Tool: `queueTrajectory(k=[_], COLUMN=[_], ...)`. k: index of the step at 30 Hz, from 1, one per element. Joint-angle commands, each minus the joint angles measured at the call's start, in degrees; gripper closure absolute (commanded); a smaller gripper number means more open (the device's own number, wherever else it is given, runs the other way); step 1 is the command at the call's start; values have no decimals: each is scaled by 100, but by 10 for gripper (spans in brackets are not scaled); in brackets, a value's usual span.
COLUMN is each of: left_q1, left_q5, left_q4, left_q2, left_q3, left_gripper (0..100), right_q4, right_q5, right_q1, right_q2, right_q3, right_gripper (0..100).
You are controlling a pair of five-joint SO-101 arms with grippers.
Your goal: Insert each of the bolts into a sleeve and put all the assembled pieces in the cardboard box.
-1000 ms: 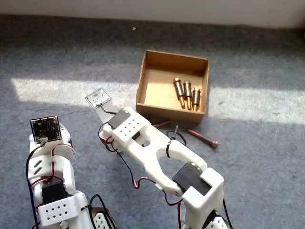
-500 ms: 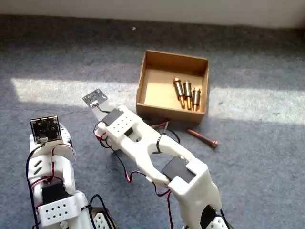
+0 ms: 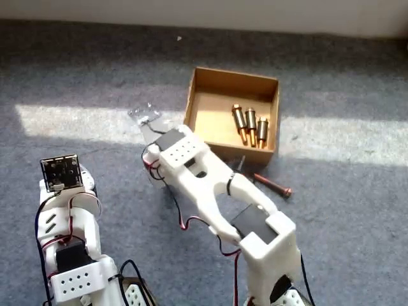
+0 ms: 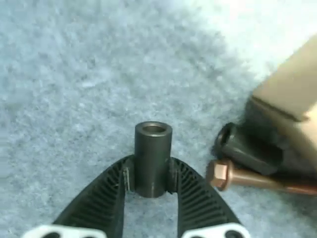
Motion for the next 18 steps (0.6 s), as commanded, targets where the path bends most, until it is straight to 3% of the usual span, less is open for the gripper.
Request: queueTrajectory(k=[1,18], left_q1=[101,110], left_q5=[44,44], left_q4=[-123,-123], left_q2=[-75,-75], left_q3=[66,66], left_gripper=[986,986], right_q4=[48,48], right_q5=[88,88], right_q1=[453,2053], right_q2=[-1165,-4585], right_q3=[198,2484], right_gripper=[993,993])
